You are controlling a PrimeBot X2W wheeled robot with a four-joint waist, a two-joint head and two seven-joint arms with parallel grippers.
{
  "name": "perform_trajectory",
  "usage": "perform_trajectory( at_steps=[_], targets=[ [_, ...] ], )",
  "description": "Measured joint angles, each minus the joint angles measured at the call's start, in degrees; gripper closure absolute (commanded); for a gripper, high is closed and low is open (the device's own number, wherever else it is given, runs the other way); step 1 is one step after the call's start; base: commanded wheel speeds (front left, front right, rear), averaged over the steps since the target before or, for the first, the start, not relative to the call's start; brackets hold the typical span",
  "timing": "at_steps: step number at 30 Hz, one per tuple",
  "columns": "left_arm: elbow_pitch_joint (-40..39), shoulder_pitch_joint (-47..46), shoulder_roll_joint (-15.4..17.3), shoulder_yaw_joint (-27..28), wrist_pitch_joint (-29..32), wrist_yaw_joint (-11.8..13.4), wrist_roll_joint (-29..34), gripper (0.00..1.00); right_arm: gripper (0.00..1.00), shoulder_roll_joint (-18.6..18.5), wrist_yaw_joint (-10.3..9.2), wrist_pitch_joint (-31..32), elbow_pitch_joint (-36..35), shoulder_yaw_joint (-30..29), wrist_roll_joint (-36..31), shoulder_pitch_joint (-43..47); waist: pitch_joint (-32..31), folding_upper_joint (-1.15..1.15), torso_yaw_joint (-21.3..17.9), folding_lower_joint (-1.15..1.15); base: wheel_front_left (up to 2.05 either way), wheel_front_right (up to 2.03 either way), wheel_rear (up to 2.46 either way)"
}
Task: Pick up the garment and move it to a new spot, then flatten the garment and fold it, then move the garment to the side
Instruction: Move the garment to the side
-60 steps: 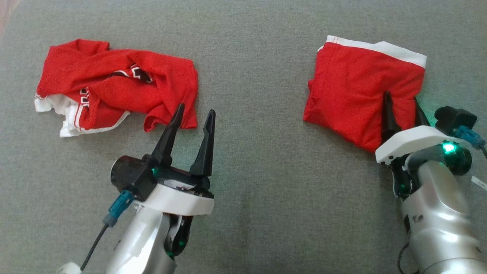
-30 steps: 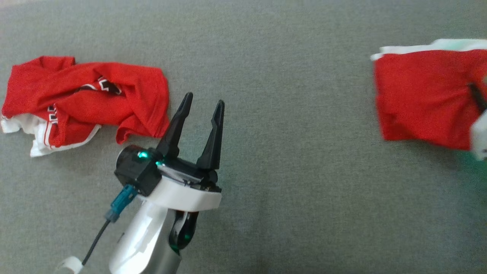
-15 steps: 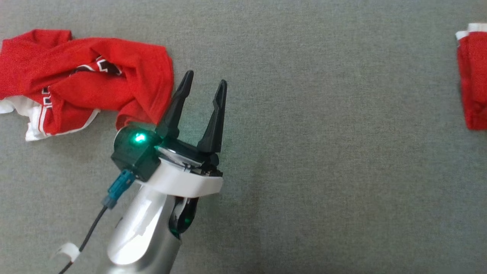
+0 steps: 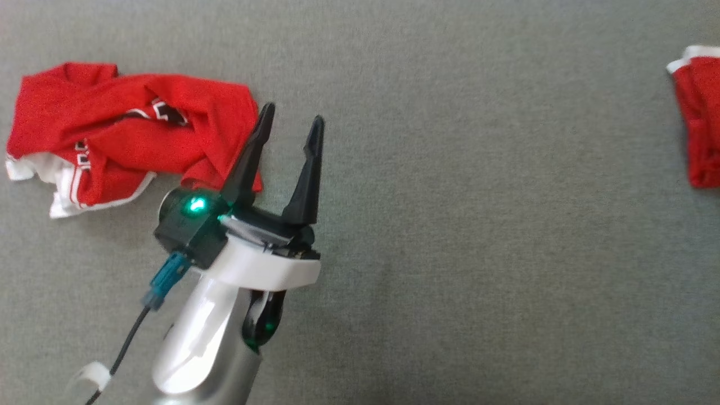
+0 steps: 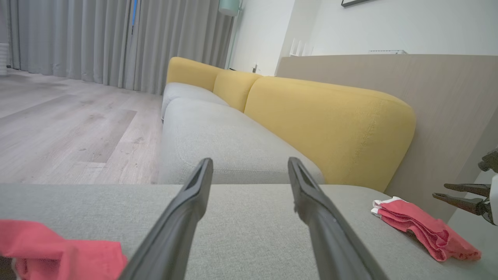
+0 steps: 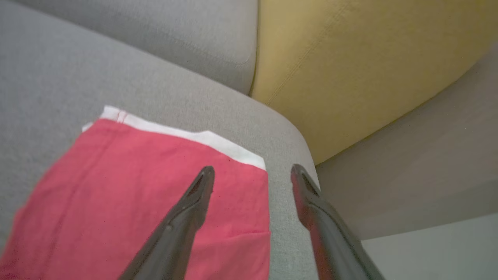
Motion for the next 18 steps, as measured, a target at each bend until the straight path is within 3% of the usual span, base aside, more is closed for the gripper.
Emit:
perform_trajectory(
  at_steps=[8, 18],
  targets=[
    [-0.2, 4.8, 0.0, 4.0, 0.0, 0.0, 0.0, 0.00, 0.00, 11.9, 0.00, -4.4, -4.5, -7.3, -0.4, 0.4, -7.1, 0.00, -1.5, -0.01, 0.00, 0.00, 0.00],
    [-1.5, 10.5, 0.0, 7.7, 0.0, 0.5, -0.2, 0.00, 0.00, 27.3, 0.00, -8.1, -22.6, -9.6, 6.7, 9.0, -14.1, 0.00, -3.1, -0.02, 0.00, 0.00, 0.00]
  ],
)
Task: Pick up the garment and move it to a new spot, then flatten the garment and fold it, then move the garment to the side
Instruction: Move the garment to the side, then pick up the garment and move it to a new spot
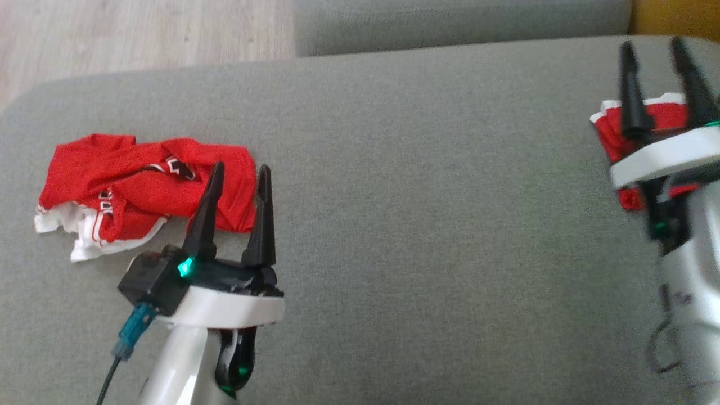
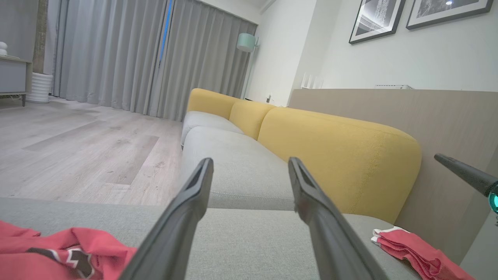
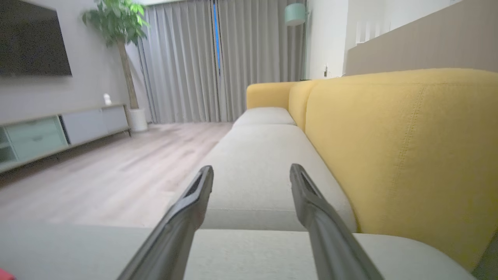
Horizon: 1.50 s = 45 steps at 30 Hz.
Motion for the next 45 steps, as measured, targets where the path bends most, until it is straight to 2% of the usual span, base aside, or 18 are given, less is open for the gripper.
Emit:
perform_trajectory(
  at_steps=[6, 10, 13, 17, 22, 45],
  targets=[
    [0.2, 2.2, 0.0, 0.7, 0.0, 0.0, 0.1, 0.00, 0.00, 9.3, 0.00, -3.5, -7.2, -0.9, 1.0, 7.3, -2.5, 0.00, -0.3, 0.00, 0.00, 0.00, 0.00],
    [0.4, 3.1, 0.1, 0.5, 0.0, 0.0, 0.3, 0.00, 0.00, 12.2, 0.00, -5.2, -8.4, -1.9, -1.7, 13.4, -3.0, 0.00, 0.0, 0.01, 0.00, 0.00, 0.00],
    [1.2, 4.0, 0.1, 0.1, 0.0, 0.0, 0.8, 0.00, 0.00, 12.8, 0.00, -5.6, -7.5, -2.7, -4.4, 17.8, -3.3, 0.00, 0.3, 0.01, 0.00, 0.00, 0.00],
    [2.5, 5.1, 0.2, 0.4, 0.0, 1.5, 1.0, 0.00, 0.00, 13.4, 0.00, -5.7, -8.1, -4.3, -7.3, 22.8, -3.8, 0.00, 0.8, 0.01, 0.00, 0.00, 0.00],
    [3.3, 6.0, 0.2, 0.7, 0.0, 1.4, 1.0, 0.00, 0.00, 13.7, 0.00, -5.7, -10.2, -5.1, -5.2, 26.8, -4.2, 0.00, 1.3, 0.01, 0.00, 0.00, 0.00],
    [3.2, 7.6, 0.2, 1.2, 0.0, 1.4, 1.0, 0.00, 0.00, 13.9, 0.00, -5.7, -11.7, -4.5, -4.8, 27.6, -4.9, 0.00, 2.1, 0.02, 0.00, 0.00, 0.00]
  ],
)
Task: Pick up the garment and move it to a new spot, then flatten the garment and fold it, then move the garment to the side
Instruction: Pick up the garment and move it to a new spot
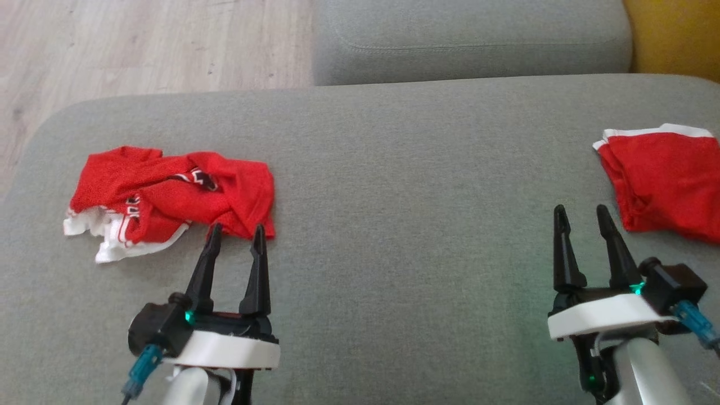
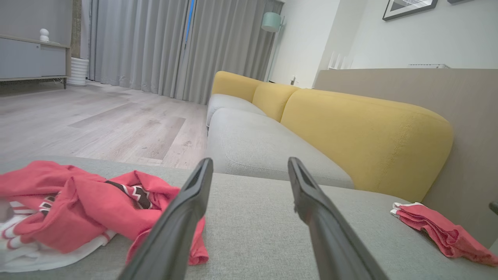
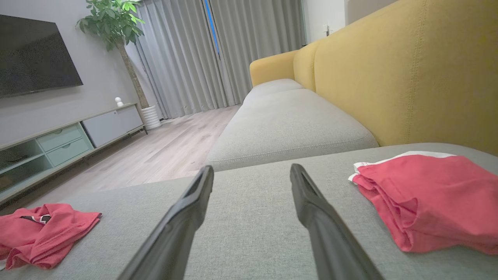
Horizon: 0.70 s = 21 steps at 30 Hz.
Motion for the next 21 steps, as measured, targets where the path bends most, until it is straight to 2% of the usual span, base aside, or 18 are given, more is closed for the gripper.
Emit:
perform_trajectory(
  at_steps=[9, 21],
  targets=[
    [-0.1, 0.0, 0.0, 0.4, 0.0, 0.4, 0.1, 0.00, 0.00, 0.0, 0.00, 0.0, -0.1, 2.3, 0.0, 0.0, -0.1, 0.00, 3.6, 0.00, 0.00, 0.00, 0.00],
    [0.0, 0.3, 0.0, 2.2, 0.0, 0.9, 1.1, 0.00, 0.00, 0.0, 0.00, 0.0, 0.1, 6.6, 2.0, 0.2, -1.4, 0.00, 11.4, 0.00, 0.00, 0.00, 0.00]
  ],
)
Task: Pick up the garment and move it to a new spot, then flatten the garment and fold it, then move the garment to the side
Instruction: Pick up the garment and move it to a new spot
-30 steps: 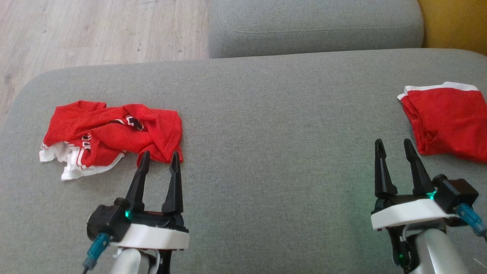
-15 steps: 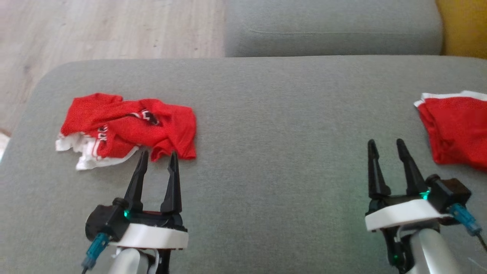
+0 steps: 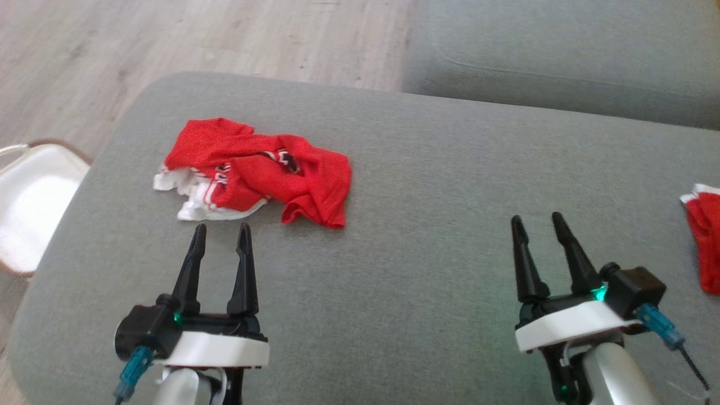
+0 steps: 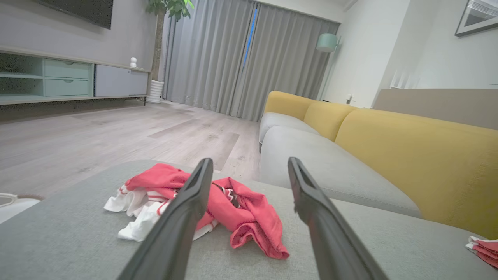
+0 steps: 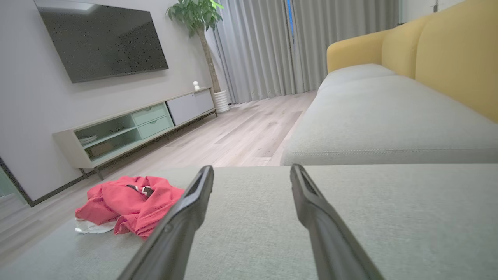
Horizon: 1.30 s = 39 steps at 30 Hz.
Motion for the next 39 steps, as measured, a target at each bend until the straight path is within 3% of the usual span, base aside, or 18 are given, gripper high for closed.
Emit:
perform_trajectory(
  at_steps=[12, 19, 26, 33, 36, 39],
  targets=[
    [0.0, 1.3, 0.0, 1.2, 0.0, 0.0, 0.5, 0.00, 0.00, 0.0, 0.00, 0.0, 0.7, 3.7, 1.2, 1.2, -0.4, 0.00, 5.0, 0.00, 0.00, 0.00, 0.00],
    [-0.1, 1.3, 0.0, 2.3, 0.0, -0.2, 0.5, 0.00, 0.00, 0.0, 0.00, 0.0, 0.7, 4.0, 1.6, 1.2, 0.6, 0.00, 4.7, 0.00, 0.00, 0.00, 0.00],
    [2.7, -4.1, 0.3, 7.7, 0.0, -1.4, 4.4, 0.00, 0.00, 0.0, 0.00, 0.0, -0.6, 1.6, -0.1, 0.8, 4.5, 0.00, 2.7, 0.00, 0.00, 0.00, 0.00],
    [15.6, -20.5, 7.1, 8.2, 0.1, -2.4, 6.1, 0.00, 0.00, 0.0, 0.00, 0.0, -3.4, -2.0, -2.7, -2.8, 10.1, 0.00, 0.1, 0.01, 0.00, 0.00, 0.00],
    [22.5, -28.0, 10.4, 4.9, 3.2, -2.7, 5.9, 0.00, 0.00, 0.0, 0.00, 0.0, -4.8, -3.1, -3.7, -4.5, 12.8, 0.00, -1.0, 0.01, 0.00, 0.00, 0.00],
    [27.9, -34.1, 13.0, -2.3, 7.8, -2.9, 2.9, 0.00, 0.00, 0.0, 0.00, 0.0, -5.7, -3.5, -4.2, -5.4, 15.4, 0.00, -2.3, 0.02, 0.00, 0.00, 0.00]
  ],
)
